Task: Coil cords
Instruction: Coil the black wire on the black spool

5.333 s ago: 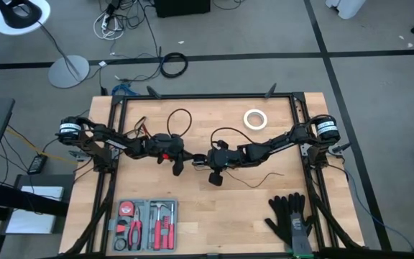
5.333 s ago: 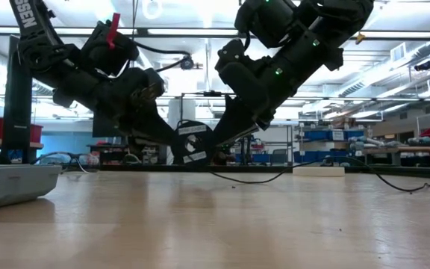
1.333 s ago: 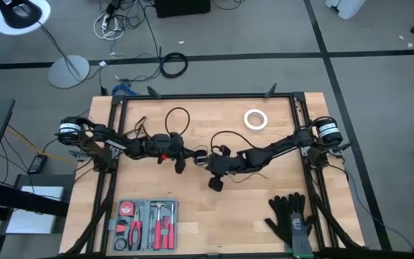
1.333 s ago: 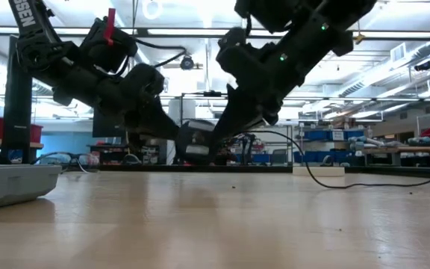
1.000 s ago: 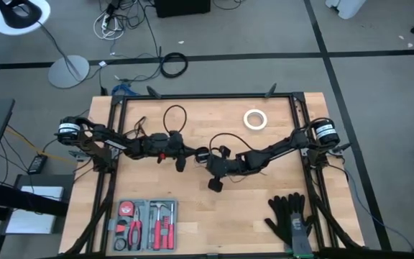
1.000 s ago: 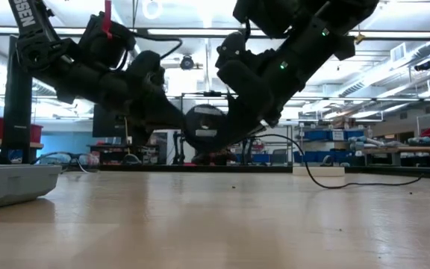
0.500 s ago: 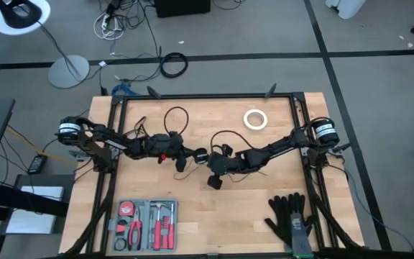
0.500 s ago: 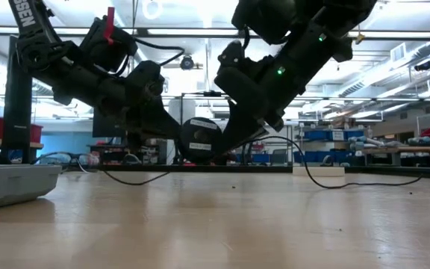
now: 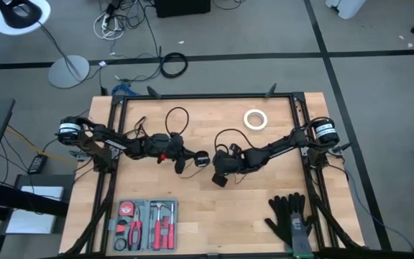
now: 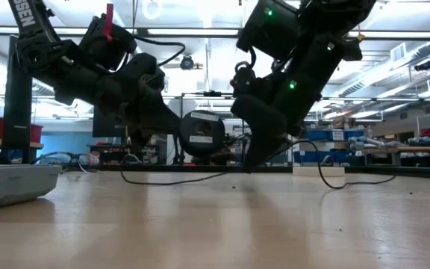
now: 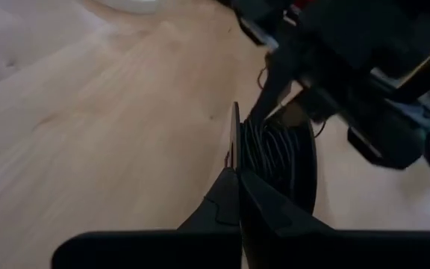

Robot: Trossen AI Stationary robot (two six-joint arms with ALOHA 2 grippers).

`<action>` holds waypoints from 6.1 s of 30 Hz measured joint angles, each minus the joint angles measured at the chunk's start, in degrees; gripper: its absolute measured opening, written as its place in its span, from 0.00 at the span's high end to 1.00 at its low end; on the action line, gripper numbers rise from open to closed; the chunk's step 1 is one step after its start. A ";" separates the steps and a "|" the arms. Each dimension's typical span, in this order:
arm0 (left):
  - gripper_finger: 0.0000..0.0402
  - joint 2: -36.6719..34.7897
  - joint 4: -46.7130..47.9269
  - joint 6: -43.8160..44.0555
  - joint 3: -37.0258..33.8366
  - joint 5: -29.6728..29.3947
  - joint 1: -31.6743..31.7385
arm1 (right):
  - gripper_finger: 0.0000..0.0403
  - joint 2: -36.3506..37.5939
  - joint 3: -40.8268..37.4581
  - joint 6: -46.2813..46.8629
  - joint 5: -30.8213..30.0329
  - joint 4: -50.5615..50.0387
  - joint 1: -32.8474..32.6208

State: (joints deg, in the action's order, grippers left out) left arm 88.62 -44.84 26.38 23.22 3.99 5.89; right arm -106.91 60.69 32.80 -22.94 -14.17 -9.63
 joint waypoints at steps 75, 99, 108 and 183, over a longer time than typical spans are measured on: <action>1.00 0.02 -6.17 5.84 -3.68 -7.12 0.91 | 1.00 -7.37 11.50 -1.45 5.44 -8.44 -3.91; 1.00 0.00 -13.15 8.84 -11.23 -8.57 3.13 | 0.96 -7.23 6.75 1.03 3.22 -2.75 -5.10; 1.00 0.00 -13.07 8.84 -11.23 -8.43 3.17 | 0.91 -6.06 6.53 1.98 2.50 -3.01 -5.68; 1.00 0.00 -12.39 8.60 -11.19 -5.62 3.13 | 0.79 8.60 -17.24 -6.19 11.66 26.41 -3.50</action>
State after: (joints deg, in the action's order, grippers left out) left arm 88.62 -57.23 34.98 12.03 -1.63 9.02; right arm -98.32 43.44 26.61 -11.28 12.24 -13.13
